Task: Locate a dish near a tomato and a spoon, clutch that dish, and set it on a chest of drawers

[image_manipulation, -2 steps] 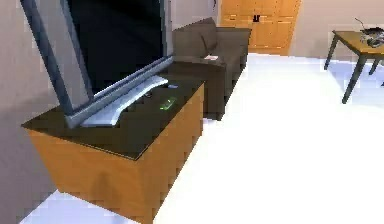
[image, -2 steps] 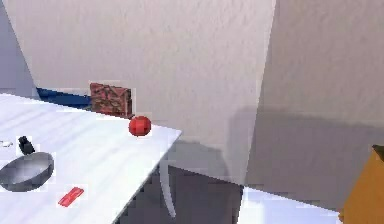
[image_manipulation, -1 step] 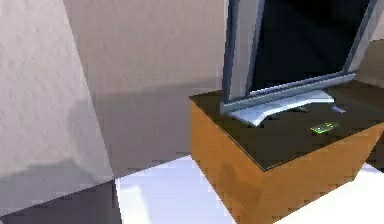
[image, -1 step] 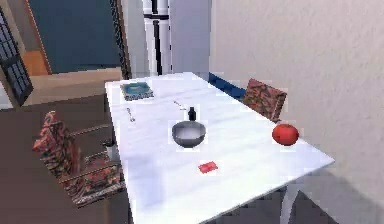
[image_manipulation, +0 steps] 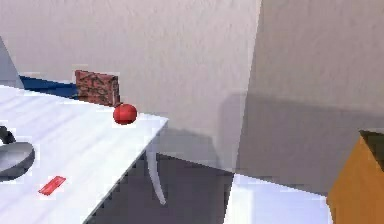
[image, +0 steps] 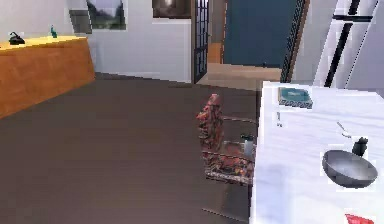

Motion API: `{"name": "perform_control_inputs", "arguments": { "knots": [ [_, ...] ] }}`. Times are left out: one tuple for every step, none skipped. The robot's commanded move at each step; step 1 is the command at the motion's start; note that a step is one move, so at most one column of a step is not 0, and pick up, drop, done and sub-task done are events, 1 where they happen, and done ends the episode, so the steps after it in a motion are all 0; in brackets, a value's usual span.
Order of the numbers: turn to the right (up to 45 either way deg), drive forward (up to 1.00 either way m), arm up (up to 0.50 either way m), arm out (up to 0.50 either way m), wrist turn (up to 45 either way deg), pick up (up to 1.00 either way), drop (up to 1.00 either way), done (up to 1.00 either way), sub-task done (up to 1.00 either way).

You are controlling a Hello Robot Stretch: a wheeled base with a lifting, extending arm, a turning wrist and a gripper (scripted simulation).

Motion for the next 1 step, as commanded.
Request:
{"name": "perform_control_inputs", "arguments": {
  "knots": [
    [-42.0,0.00,0.00,0.00,0.0,0.00,0.00,0.00,0.00]
  ]
}}
